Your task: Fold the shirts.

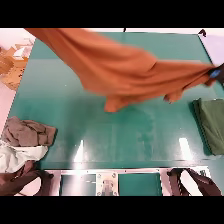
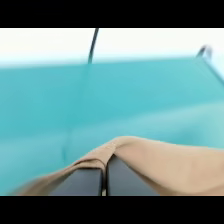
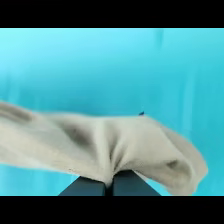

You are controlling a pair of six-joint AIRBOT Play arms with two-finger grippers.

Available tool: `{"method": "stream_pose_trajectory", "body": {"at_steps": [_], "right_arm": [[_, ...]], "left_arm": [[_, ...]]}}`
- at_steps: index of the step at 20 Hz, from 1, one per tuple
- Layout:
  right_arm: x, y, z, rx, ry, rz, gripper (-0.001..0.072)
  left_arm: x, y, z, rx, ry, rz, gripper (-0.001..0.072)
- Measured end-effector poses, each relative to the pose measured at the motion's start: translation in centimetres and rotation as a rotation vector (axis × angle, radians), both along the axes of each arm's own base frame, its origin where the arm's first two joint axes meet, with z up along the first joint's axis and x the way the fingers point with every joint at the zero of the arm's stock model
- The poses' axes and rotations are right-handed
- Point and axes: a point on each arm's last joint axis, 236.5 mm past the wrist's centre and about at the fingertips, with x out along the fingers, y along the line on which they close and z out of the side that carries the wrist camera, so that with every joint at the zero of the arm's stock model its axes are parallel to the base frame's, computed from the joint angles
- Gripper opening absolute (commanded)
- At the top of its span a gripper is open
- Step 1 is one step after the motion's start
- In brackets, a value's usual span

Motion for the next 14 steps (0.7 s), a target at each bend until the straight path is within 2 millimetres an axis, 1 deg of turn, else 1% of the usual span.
{"method": "stream_pose_trajectory", "body": {"at_steps": [2,3,4,5,6,7,8,9,10,11,12,13,14], "right_arm": [[-1.7,0.6,6.2,-0.059,-0.156,-0.007,0.0015],[-2.6,0.9,8.5,-0.081,-0.216,-0.009,0.0015],[-3.4,1.2,10.5,-0.100,-0.271,-0.013,0.0016],[-4.1,1.4,11.8,-0.113,-0.310,-0.015,0.0016],[-4.6,1.6,12.7,-0.123,-0.334,-0.017,0.0016],[-4.9,1.7,13.1,-0.128,-0.347,-0.018,0.0015],[-5.0,1.7,13.1,-0.128,-0.348,-0.018,0.0015],[-4.9,1.8,12.6,-0.120,-0.336,-0.016,0.0015],[-4.6,1.8,11.5,-0.107,-0.309,-0.010,0.0015],[-4.2,1.8,9.9,-0.085,-0.266,-0.002,0.0015],[-3.7,1.8,7.7,-0.057,-0.211,0.005,0.0015],[-3.2,1.8,5.2,-0.029,-0.150,0.010,0.0016],[-2.7,1.7,2.2,-0.001,-0.083,0.017,0.0015]], "left_arm": [[-3.9,0.1,5.6,0.024,-0.159,0.009,0.0021],[-5.7,0.1,7.7,0.036,-0.223,0.010,0.0021],[-7.1,0.1,9.1,0.055,-0.269,0.014,0.0021],[-7.9,0.4,9.9,0.077,-0.299,0.029,0.0021],[-8.4,0.8,10.2,0.100,-0.310,0.044,0.0021],[-8.5,1.0,9.9,0.117,-0.305,0.052,0.0021],[-8.2,1.1,9.0,0.130,-0.280,0.054,0.0021],[-7.4,1.3,7.4,0.143,-0.235,0.054,0.0021],[-6.5,1.6,5.5,0.155,-0.187,0.059,0.0021],[-5.4,1.7,3.3,0.160,-0.129,0.057,0.0021],[-4.0,1.8,0.5,0.162,-0.059,0.051,0.0021],[-2.5,1.9,-2.9,0.163,0.027,0.042,0.0021],[-1.0,2.0,-6.5,0.161,0.110,0.035,0.0021]]}}
